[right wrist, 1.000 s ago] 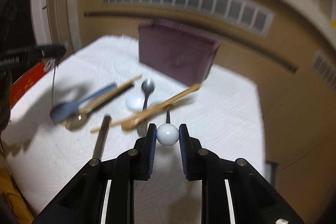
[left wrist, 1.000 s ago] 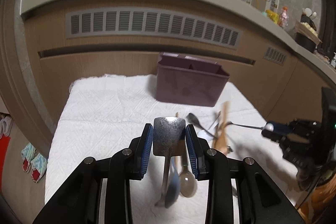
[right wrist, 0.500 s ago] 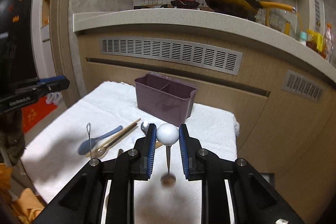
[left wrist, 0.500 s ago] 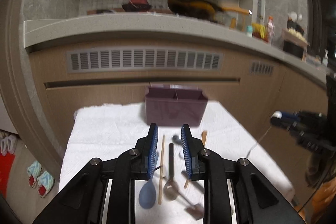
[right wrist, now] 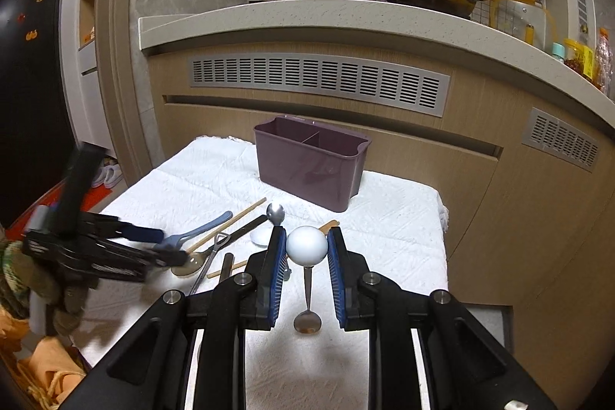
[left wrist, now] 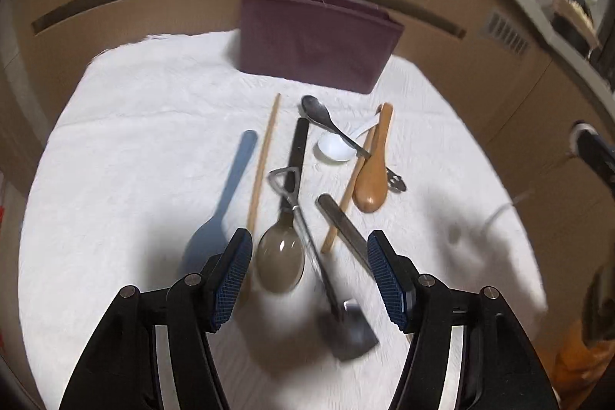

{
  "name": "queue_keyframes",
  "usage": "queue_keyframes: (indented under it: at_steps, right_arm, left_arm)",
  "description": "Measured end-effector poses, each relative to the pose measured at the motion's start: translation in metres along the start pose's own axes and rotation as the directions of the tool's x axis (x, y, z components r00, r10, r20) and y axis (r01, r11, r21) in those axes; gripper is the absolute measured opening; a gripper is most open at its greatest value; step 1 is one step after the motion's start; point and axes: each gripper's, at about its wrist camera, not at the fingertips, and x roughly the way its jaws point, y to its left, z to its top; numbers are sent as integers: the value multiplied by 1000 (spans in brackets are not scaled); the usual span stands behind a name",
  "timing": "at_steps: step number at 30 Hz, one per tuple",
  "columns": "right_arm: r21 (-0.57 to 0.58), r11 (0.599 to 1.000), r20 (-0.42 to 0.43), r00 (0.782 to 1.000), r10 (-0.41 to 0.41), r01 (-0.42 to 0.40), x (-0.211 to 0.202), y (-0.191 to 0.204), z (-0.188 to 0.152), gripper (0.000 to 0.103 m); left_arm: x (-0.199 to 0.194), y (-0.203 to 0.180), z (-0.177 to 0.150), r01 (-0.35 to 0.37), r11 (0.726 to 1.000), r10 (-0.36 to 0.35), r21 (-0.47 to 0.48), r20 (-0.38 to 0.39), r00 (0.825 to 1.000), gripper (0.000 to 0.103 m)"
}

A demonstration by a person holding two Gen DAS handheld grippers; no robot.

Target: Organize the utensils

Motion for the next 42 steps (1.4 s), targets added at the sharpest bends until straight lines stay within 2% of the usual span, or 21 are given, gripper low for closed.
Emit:
queue_keyframes:
  at_steps: [2,4,9,11,14,15,19,23,26,31,32,36,38,40,42]
  right_arm:
    - [-5,1000,-7,1000,3,-3,4,1,-2,20]
    - [-7,1000,-10,1000,9,-10,6,2,-4,20]
    - [-7,1000,-19,999,30,-30,13,1,-11,20]
    - [-2,999,-24,999,39,-39,16,-1,-12,20]
    - [8,999,-33,999,43,-43,22,-4,-15,20]
    - [11,999,-35,998,43,-43,22,-4,-16,20]
    - [12,999,-36,999,36,-36,20,-5,-16,20]
    - [-5,1000,-31,999,21,-21,15,-1,-12,20]
    - [-14,1000,-16,1000,14,-14,7,2,-7,20]
    - [-2,1000,33,999,22,-22,-8,2,17,20]
    - [-5,1000,50,999,20,-20,-11,1,25,20]
    - [-26,1000,128,992,10,-6,-21,-5,75,20]
    - [-29,1000,177,984,0,6,-21,-13,114,20]
    - [-19,1000,202,979,11,-7,-15,-20,147,20]
    - [-7,1000,216,976,9,-8,-2,-28,174,20]
  left_arm:
    - [12,-3,7,-37,999,37,15,10,999,49]
    - [23,-5,17,-91,996,91,11,20,996,48]
    - [46,5,31,-146,988,146,-55,0,989,48]
    - [54,6,31,-150,986,149,-69,-17,989,41]
    - [61,2,31,-161,986,161,-36,-1,987,24]
    - [62,-1,30,-164,986,164,-11,9,986,24]
    - [45,-5,21,-141,990,139,24,64,988,24]
    - [1,-14,11,-136,989,125,52,176,976,24]
    - [-41,-20,9,-135,989,111,66,282,953,24]
    - [-102,-29,25,-136,986,78,99,446,891,24]
    - [-114,-32,34,-146,983,73,115,481,874,24]
    - [-148,-35,82,-159,979,55,132,574,817,24]
    - [-161,-35,113,-171,976,49,138,621,782,24]
    - [-169,-35,146,-192,970,47,149,661,749,24]
    - [-169,-32,176,-206,967,48,151,686,726,24]
